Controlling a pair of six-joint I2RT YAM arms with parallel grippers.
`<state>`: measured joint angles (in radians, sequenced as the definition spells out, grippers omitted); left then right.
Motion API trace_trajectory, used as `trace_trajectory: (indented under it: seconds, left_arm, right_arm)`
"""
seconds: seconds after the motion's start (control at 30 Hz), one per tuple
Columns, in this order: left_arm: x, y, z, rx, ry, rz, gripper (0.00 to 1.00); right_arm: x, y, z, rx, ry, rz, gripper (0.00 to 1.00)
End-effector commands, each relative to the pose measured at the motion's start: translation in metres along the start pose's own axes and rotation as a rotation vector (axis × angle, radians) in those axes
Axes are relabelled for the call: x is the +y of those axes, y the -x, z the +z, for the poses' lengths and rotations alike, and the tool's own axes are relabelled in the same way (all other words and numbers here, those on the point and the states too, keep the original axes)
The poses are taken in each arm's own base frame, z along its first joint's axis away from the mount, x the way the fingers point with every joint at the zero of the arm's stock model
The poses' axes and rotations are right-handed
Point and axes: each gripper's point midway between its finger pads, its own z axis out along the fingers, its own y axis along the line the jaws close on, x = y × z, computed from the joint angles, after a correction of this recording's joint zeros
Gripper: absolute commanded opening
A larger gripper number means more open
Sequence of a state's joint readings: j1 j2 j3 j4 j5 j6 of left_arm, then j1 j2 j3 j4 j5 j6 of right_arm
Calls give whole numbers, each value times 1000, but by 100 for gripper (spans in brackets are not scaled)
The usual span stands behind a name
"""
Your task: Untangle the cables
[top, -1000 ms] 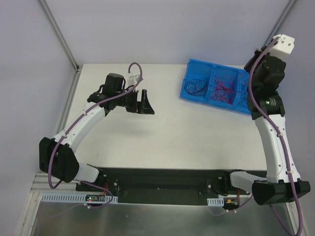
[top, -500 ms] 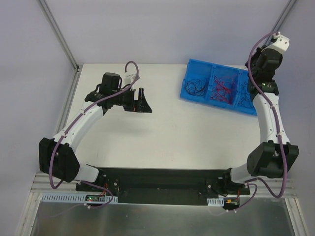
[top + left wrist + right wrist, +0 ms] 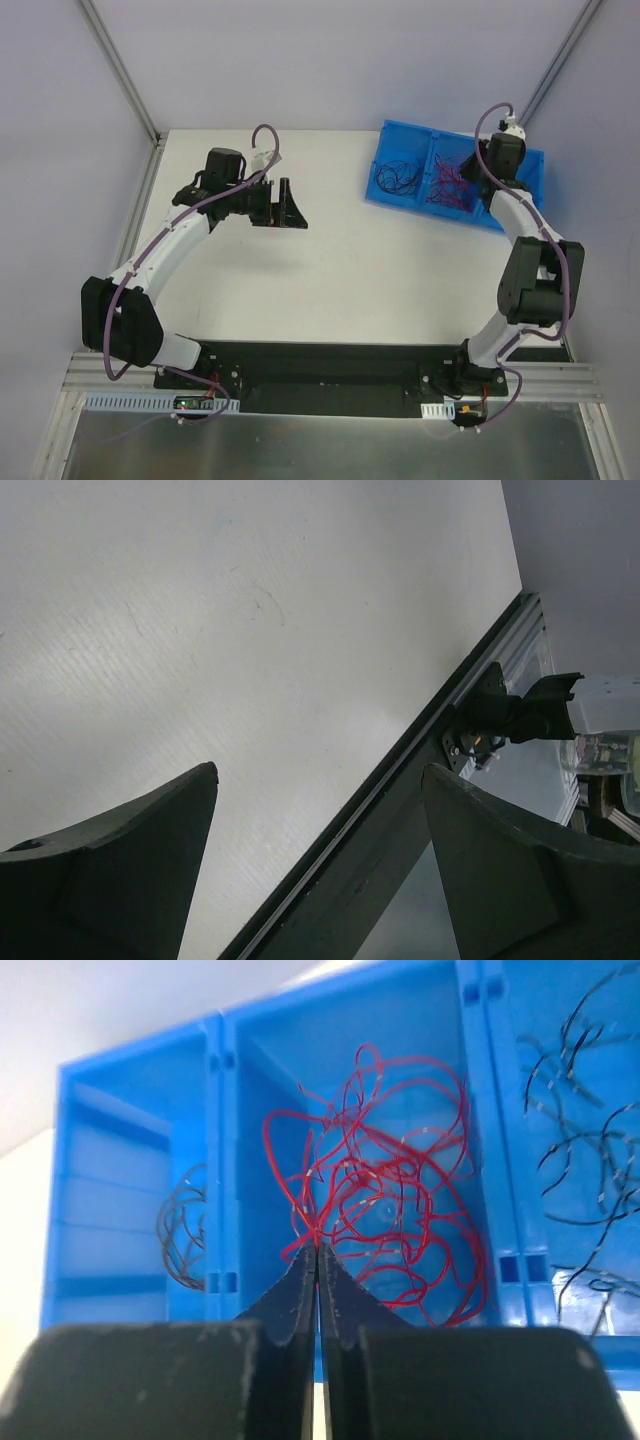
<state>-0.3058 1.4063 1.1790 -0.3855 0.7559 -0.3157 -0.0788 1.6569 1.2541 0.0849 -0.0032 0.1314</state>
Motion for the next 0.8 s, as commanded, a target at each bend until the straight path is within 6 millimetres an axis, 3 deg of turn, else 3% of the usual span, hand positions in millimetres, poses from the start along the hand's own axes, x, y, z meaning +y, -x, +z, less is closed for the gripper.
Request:
trace_trajectory:
  seconds: [0.0, 0.3, 0.33, 0.43, 0.6, 0.77]
  left_arm:
    - [-3, 2, 0, -4, -34, -5, 82]
    - [-2, 3, -1, -9, -35, -3, 82]
    - [-2, 4, -1, -11, -36, -1, 82]
    - [-1, 3, 0, -10, -34, 0, 82]
    - [-1, 3, 0, -15, -36, 2, 82]
    - [-2, 2, 1, -15, -46, -4, 83]
  right_arm:
    - [1, -13, 21, 41, 32, 37, 0]
    - [-20, -41, 73, 166, -31, -3, 0]
    - [-24, -49, 75, 200, -47, -6, 0]
    - [-26, -45, 77, 223, -77, -25, 6]
    - [-28, -21, 52, 234, -143, -67, 29]
    - [-24, 4, 10, 242, -172, -108, 48]
